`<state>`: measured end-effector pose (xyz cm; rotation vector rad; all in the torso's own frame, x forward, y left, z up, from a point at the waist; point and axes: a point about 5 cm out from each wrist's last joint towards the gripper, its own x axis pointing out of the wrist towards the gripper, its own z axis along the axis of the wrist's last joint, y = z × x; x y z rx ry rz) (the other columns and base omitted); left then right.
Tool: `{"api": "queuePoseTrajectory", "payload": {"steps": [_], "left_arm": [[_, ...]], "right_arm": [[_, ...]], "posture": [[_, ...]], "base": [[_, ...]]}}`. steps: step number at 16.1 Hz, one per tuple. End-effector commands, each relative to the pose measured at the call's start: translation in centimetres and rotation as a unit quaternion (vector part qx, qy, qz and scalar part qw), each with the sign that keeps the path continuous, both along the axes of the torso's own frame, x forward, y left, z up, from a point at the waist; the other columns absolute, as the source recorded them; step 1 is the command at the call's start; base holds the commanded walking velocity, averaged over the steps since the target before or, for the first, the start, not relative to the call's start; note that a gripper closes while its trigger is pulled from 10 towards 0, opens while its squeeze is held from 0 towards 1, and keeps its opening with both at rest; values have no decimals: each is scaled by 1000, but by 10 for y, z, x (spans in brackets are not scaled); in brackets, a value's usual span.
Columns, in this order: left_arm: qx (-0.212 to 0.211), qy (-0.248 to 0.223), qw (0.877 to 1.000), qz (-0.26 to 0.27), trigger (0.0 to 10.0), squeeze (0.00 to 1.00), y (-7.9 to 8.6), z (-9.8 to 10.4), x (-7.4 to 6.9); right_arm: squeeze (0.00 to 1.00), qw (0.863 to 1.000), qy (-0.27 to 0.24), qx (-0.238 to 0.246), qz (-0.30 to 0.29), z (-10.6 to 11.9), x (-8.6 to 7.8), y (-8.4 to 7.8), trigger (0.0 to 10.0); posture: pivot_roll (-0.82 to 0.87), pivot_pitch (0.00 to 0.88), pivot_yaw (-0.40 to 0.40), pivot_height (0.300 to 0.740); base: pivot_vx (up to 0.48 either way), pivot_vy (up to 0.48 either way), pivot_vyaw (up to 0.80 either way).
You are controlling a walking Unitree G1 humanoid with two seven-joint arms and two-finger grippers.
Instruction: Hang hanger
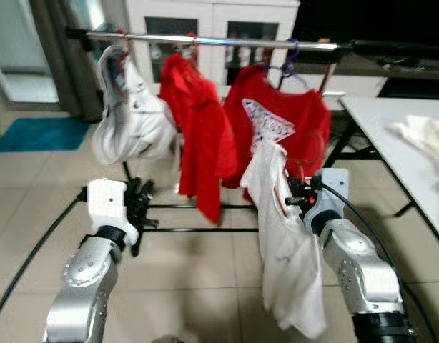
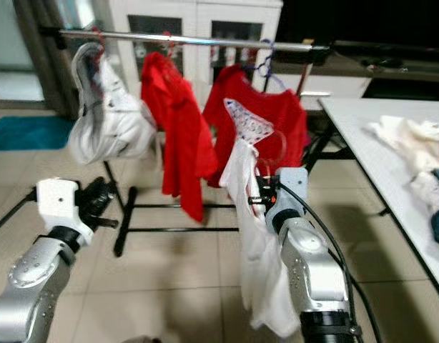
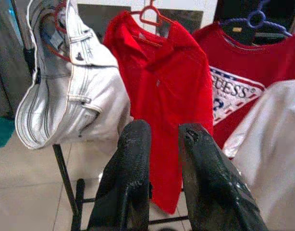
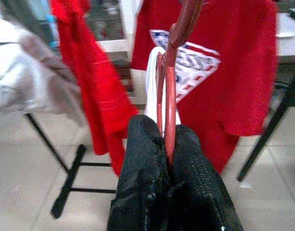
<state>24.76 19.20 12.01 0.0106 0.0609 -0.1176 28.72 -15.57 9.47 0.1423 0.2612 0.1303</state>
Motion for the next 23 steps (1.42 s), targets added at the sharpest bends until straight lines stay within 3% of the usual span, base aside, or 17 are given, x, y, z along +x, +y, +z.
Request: {"api": "queuePoseTrajectory", "payload": {"steps": [1, 3, 4, 6, 9, 13, 17, 23], "left_arm": [[-1, -14, 1000, 4, 10000, 0, 6, 3, 6], [7, -10, 1000, 27, 10000, 0, 13, 0, 13], [11, -11, 1000, -6, 10000, 0, 1, 6, 15], [29, -8, 999, -21, 10000, 0, -2, 6, 14], [20, -7, 999, -37, 10000, 0, -5, 5, 14], [19, 1, 998, -55, 10000, 0, -8, 5, 13], [9, 3, 999, -51, 10000, 0, -12, 0, 13], [24, 1, 998, -52, 10000, 0, -13, 0, 8]], "right_arm": [[0, 1000, -20, 1, -8, 6, 8, 0, 10000], [0, 999, -31, -15, 0, 12, 15, 3, 10000], [0, 999, -48, -4, 12, 18, 16, 3, 10000], [0, 999, -44, -4, 2, 15, 17, 1, 10000], [0, 999, -44, -6, 31, 8, 4, 14, 10000], [0, 998, -48, -22, 41, 5, 3, 21, 10000], [0, 994, -57, -48, 80, 9, 5, 25, 10000], [0, 988, -68, -58, 124, 16, 14, 33, 10000]], "posture": [[0, 0, -14, 740], [16, 0, 6, 740], [21, 0, 1, 740], [23, 0, 1, 740], [7, 0, 56, 740], [5, 0, 93, 740], [3, 0, 64, 740], [28, 0, 32, 740]], "base": [[386, 0, -663], [394, 0, -338], [394, 0, 0], [390, 0, 0], [387, 0, 0], [390, 0, 0], [390, 0, 0], [387, 0, 632]]}}
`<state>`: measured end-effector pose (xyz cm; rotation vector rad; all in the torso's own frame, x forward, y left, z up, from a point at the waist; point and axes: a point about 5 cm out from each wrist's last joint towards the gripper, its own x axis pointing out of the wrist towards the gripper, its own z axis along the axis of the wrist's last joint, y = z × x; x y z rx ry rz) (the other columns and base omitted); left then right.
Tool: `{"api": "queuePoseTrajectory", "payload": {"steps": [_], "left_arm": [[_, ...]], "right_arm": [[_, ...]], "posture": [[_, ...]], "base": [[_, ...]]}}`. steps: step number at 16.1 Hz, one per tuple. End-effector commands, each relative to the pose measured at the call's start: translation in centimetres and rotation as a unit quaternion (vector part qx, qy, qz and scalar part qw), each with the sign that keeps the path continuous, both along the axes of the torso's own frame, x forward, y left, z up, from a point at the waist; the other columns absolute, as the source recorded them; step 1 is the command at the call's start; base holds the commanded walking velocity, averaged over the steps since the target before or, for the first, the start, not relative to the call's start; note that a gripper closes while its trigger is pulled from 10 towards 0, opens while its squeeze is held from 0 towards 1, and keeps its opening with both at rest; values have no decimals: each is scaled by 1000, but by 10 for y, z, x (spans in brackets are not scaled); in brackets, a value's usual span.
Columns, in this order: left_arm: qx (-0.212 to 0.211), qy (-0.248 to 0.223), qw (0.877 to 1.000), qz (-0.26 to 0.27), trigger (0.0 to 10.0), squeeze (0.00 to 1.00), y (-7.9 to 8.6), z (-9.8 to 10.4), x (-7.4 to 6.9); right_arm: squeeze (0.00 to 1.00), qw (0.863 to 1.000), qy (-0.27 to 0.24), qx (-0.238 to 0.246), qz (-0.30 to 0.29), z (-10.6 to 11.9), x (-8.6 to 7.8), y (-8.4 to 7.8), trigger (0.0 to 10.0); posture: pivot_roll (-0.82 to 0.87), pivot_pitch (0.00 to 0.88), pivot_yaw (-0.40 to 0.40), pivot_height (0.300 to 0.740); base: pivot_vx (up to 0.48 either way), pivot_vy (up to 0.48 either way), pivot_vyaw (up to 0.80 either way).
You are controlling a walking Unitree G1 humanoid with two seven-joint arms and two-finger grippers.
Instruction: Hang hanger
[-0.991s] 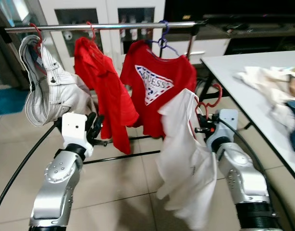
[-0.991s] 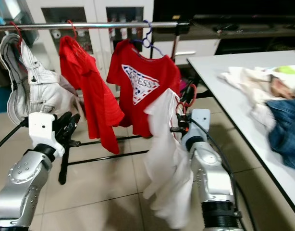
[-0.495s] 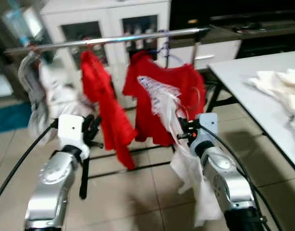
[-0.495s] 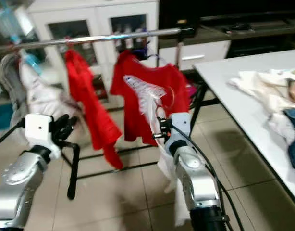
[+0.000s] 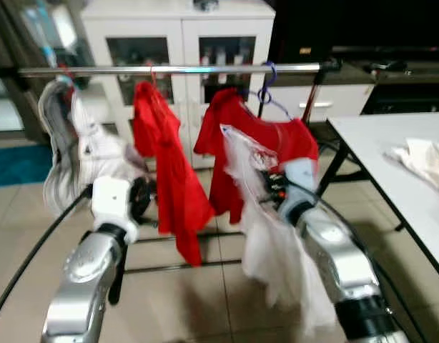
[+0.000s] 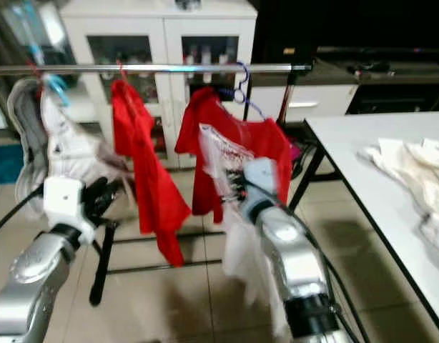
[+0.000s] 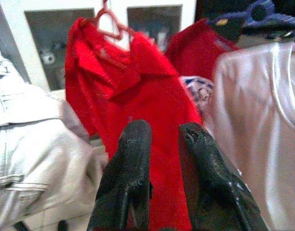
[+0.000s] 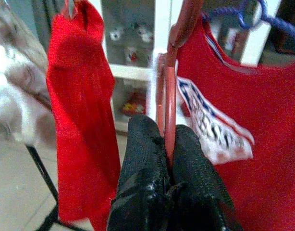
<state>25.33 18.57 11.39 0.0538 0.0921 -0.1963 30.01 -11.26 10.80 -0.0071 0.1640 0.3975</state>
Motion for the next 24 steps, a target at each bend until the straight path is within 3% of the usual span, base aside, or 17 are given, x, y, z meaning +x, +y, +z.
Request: {"api": "queuePoseTrajectory", "payload": {"steps": [1, 6, 10, 14, 15, 16, 18, 19, 21, 22, 24], "left_arm": [[5, -14, 1000, -13, 10000, 0, -6, 7, 1], [21, -17, 999, -24, 10000, 0, -10, 8, -2], [29, -19, 999, -33, 10000, 0, -13, 10, -1], [24, -24, 998, -45, 10000, 0, -15, 12, -2], [21, -26, 998, -62, 10000, 0, -17, 14, -2], [2, -37, 989, -145, 10000, 0, -29, 22, -7], [-2, -36, 972, -232, 10000, 0, -40, 29, -13], [-3, -34, 960, -276, 10000, 0, -43, 35, -15], [3, -33, 952, -304, 10000, 0, -43, 41, -15], [3, -33, 949, -314, 10000, 0, -44, 44, -16], [-3, -30, 942, -334, 10000, 0, -47, 47, -18]], "right_arm": [[0, 1000, -9, -6, -13, 2, 1, -9, 10000], [0, 999, -20, -31, 7, 3, 2, -6, 10000], [0, 998, -40, -45, -7, 11, 7, -11, 10000], [0, 995, -85, -4, -44, 29, 14, -19, 10000], [0, 993, -105, 8, -46, 37, 16, -21, 10000], [0, 991, -120, 27, -53, 47, 25, -25, 10000], [0, 993, -96, 12, -62, 48, 39, -26, 10000], [0, 994, -68, 4, -83, 50, 54, -29, 10000], [0, 993, -24, -28, -110, 49, 74, -36, 10000], [0, 988, 10, -69, -141, 45, 84, -45, 10000], [0, 980, 82, -105, -148, 28, 86, -48, 10000]], "posture": [[32, 0, 29, 740], [34, 0, 17, 740], [36, 0, 12, 740], [37, 0, 6, 740], [38, 0, 3, 740], [41, 0, -8, 740], [43, 0, -14, 740], [41, 0, -15, 740], [40, 0, -12, 740], [43, 0, -16, 740], [47, 0, -22, 740]], "base": [[386, 0, 0], [390, 0, 0], [389, 0, 742], [193, 0, 0], [0, 0, 0], [0, 0, 0], [0, 0, 0], [0, 0, 0], [0, 0, 0], [0, 0, 0], [0, 0, 0]]}}
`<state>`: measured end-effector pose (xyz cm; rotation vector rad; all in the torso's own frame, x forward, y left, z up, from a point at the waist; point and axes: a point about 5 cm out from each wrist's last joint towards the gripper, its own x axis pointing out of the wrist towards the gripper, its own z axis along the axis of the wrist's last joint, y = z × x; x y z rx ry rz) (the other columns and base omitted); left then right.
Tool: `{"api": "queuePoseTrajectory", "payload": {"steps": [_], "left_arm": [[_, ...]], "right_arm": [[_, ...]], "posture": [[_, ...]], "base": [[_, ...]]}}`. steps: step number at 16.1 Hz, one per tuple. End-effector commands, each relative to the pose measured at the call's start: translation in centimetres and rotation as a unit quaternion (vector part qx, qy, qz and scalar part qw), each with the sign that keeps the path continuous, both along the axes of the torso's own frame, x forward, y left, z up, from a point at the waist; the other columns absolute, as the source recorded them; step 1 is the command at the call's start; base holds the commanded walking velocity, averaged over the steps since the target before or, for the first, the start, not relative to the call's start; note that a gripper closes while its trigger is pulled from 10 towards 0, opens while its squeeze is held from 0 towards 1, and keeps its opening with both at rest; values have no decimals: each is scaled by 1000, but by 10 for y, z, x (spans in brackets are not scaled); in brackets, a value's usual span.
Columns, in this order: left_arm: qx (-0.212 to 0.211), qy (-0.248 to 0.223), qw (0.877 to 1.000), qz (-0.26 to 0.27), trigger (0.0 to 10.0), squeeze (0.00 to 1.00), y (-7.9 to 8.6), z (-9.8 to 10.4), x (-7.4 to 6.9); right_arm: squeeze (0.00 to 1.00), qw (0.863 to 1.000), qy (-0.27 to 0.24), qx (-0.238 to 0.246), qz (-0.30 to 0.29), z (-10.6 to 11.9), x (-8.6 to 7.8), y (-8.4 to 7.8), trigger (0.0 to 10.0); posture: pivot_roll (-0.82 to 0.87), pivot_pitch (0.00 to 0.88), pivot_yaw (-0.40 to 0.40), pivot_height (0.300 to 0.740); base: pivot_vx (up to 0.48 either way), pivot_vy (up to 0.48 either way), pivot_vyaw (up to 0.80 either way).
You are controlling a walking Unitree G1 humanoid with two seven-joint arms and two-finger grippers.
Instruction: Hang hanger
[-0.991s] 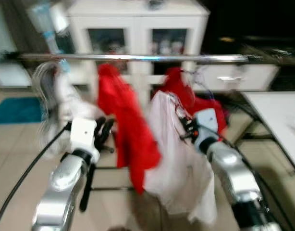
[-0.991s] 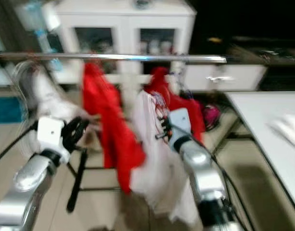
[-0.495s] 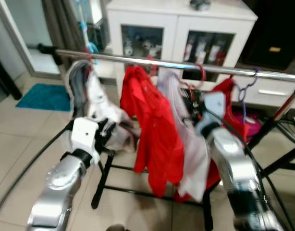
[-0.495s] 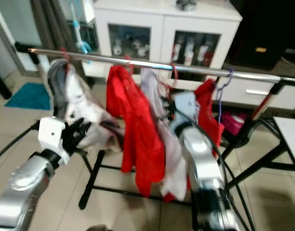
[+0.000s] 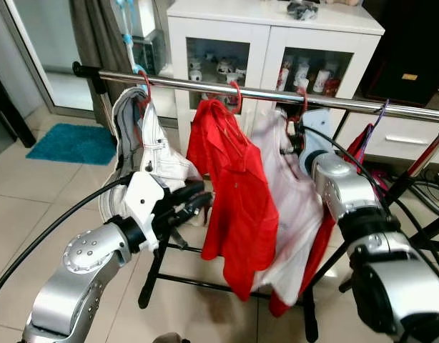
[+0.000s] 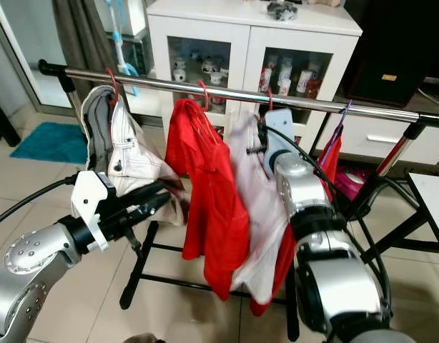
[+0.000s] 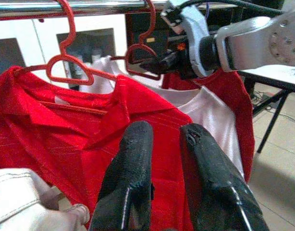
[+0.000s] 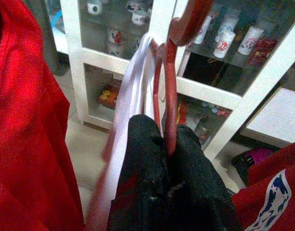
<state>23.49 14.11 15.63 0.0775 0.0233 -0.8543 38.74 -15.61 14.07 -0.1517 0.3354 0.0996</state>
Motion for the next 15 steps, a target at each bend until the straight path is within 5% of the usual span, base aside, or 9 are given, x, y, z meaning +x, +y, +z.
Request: {"api": "queuePoseTrajectory", "payload": {"steps": [1, 3, 4, 7, 10, 15], "left_arm": [[1, -4, 1000, -13, 10000, 0, -2, 4, -1], [3, 1, 1000, -15, 10000, 0, -3, 2, 0], [4, 3, 1000, -13, 10000, 0, -3, 2, 1], [3, 3, 1000, 5, 10000, 0, 1, 0, 3], [4, 24, 991, 132, 10000, 0, 22, -18, 8], [4, 24, 991, 132, 10000, 0, 22, -18, 8]], "right_arm": [[0, 999, 42, -6, -3, -15, -5, -2, 10000], [0, 998, 64, -3, -1, -30, -10, -4, 10000], [1000, 1000, 11, 11, 1, -19, -8, -7, 10000], [1000, 994, -78, 42, 60, 11, -15, -9, 10000], [1000, 983, -135, 58, 110, 40, -49, -8, 10000], [1000, 983, -135, 58, 110, 40, -49, -8, 10000]], "posture": [[46, 0, -22, 740], [39, 0, -13, 740], [35, 0, -10, 740], [22, 0, -3, 740], [9, 0, 8, 740], [9, 0, 8, 740]], "base": [[0, 0, 0], [0, 0, 0], [0, 0, 0], [0, 0, 0], [0, 0, 0], [0, 0, 0]]}}
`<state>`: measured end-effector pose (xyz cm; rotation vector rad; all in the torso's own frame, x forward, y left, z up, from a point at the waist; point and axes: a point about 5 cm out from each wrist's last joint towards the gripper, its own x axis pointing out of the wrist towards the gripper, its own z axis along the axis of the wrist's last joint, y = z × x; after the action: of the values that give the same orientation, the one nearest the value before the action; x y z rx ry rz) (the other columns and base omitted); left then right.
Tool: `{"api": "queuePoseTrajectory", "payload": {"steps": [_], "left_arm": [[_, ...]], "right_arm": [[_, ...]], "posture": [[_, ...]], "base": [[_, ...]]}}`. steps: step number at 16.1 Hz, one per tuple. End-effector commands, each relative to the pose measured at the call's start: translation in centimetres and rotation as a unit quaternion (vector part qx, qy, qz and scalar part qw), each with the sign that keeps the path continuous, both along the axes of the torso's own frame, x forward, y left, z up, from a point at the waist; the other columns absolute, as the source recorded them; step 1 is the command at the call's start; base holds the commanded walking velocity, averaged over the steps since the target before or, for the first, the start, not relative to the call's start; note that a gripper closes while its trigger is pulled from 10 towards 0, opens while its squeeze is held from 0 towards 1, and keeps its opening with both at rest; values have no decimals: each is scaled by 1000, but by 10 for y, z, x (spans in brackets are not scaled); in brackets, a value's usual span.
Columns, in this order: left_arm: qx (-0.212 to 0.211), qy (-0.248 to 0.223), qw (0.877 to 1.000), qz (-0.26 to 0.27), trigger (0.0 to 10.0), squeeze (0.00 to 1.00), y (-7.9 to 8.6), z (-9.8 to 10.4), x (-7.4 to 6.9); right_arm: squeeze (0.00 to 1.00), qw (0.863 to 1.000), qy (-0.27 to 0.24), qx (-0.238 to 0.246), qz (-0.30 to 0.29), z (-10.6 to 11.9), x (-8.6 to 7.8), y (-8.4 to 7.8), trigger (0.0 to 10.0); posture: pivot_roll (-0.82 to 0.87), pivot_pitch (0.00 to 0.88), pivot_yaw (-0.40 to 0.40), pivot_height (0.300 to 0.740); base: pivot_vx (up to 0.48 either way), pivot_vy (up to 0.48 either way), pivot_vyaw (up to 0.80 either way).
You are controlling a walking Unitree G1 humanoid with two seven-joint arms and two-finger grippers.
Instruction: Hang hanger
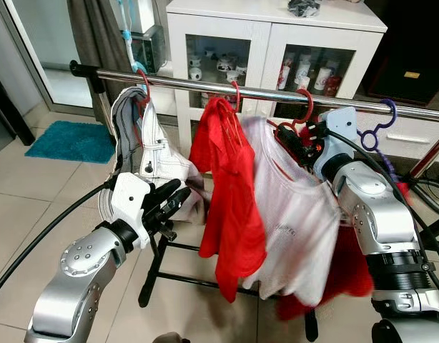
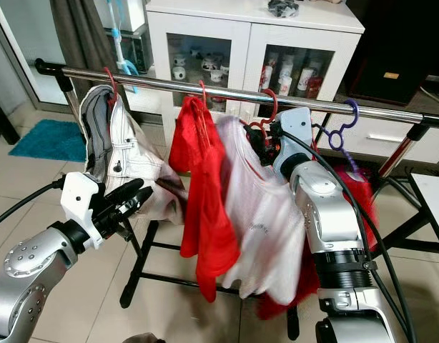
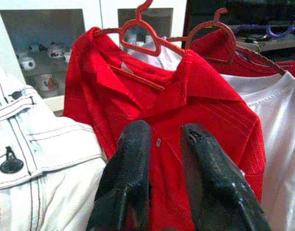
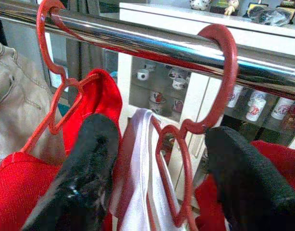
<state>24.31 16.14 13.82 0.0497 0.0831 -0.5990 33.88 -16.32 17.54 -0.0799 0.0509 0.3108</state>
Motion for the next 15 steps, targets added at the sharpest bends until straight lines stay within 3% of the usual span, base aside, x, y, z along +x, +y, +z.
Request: {"api": "queuePoseTrajectory", "payload": {"steps": [1, 5, 6, 7, 8, 12, 14, 15], "left_arm": [[5, -3, 1000, 4, 10000, 0, 1, 0, 0], [5, -3, 1000, 4, 10000, 0, 1, 0, 0], [-3, 1, 1000, 22, 10000, 0, 4, -1, 1], [7, -2, 997, 72, 10000, 0, 0, -8, 6], [6, -6, 997, 74, 10000, 0, -1, -8, 7], [0, -17, 997, 77, 10000, 0, -2, -4, 10], [-22, -12, 991, 130, 10000, 0, 6, -12, 9], [-13, -22, 988, 151, 10000, 0, 11, -17, 7]], "right_arm": [[1000, 1000, -6, -2, 1, 5, 0, -1, 10000], [1000, 1000, -6, -2, 1, 5, 0, -1, 10000], [1000, 1000, -12, -4, 2, 9, -7, -1, 10000], [792, 999, -5, 46, -18, -15, -31, 21, 10000], [0, 999, 4, 47, -23, -21, -34, 23, 10000], [0, 998, 6, 65, -25, -22, -40, 23, 10000], [0, 996, 30, 86, -5, -35, -50, 25, 10000], [0, 996, 30, 88, -16, -49, -58, 20, 10000]], "posture": [[9, 0, 8, 740], [9, 0, 8, 740], [9, 0, 8, 740], [2, 0, -6, 740], [2, 0, -6, 740], [0, 0, 2, 740], [-2, 0, 6, 740], [-4, 0, 2, 740]], "base": [[0, 0, 0], [0, 0, 0], [0, 0, 0], [0, 0, 0], [0, 0, 0], [0, 0, 0], [0, 0, 0], [0, 0, 0]]}}
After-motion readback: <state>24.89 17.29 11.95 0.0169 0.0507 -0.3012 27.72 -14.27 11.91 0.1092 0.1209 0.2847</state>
